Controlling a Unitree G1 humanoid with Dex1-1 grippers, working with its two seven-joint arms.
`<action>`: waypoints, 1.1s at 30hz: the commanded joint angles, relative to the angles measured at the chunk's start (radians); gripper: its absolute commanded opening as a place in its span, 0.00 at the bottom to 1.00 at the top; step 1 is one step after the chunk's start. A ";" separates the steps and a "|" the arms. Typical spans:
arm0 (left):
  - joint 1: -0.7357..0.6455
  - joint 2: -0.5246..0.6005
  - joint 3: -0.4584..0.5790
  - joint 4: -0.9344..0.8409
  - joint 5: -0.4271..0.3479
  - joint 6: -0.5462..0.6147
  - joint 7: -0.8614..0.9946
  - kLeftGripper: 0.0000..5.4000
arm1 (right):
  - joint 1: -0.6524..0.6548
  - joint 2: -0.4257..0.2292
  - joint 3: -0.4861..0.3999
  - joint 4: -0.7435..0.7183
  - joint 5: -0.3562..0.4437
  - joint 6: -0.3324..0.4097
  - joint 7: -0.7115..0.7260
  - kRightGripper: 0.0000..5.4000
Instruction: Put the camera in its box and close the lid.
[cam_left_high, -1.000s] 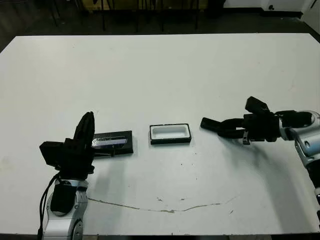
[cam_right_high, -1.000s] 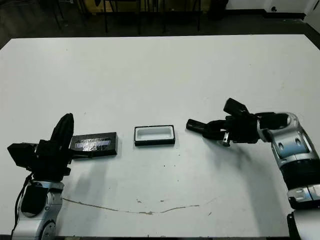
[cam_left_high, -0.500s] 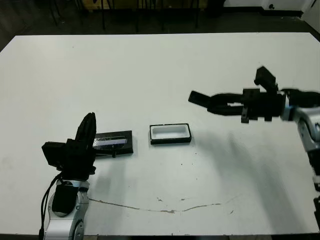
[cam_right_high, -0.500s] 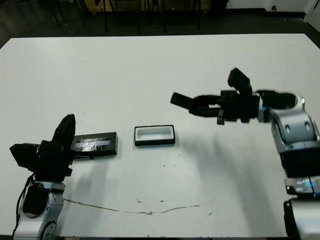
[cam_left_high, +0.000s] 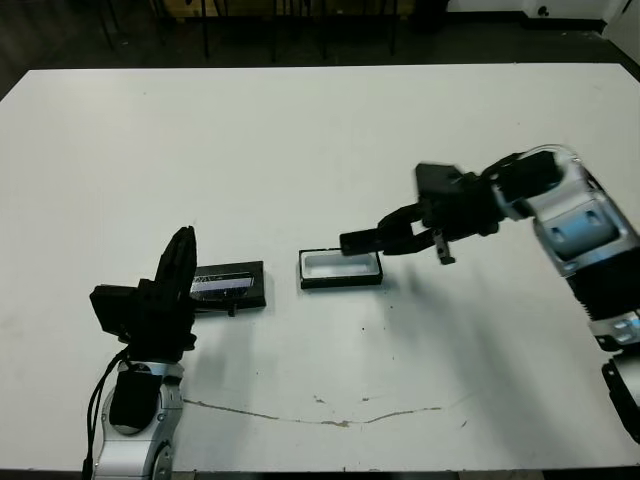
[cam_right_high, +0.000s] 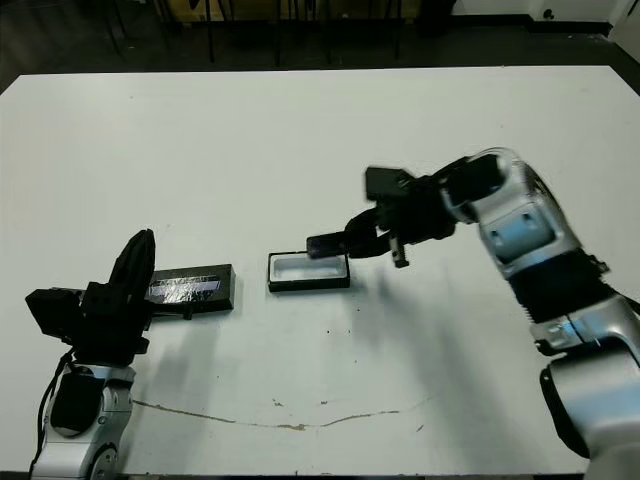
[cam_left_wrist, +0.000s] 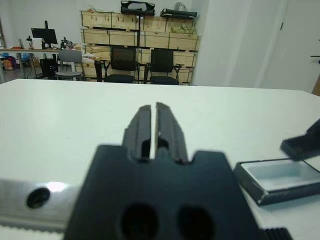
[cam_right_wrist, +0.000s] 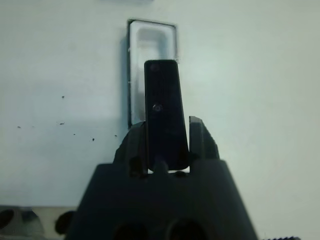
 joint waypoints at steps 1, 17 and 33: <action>0.031 0.001 0.001 0.018 0.012 -0.006 0.007 0.00 | -0.030 0.022 0.041 0.009 -0.040 0.013 0.017 0.13; 0.039 0.004 -0.003 0.017 0.004 -0.006 0.006 0.00 | -0.042 0.031 0.056 -0.009 -0.108 0.029 0.010 0.13; 0.034 -0.001 -0.012 0.009 0.014 -0.006 0.013 0.00 | -0.096 0.097 0.179 -0.155 -0.233 0.138 0.041 0.13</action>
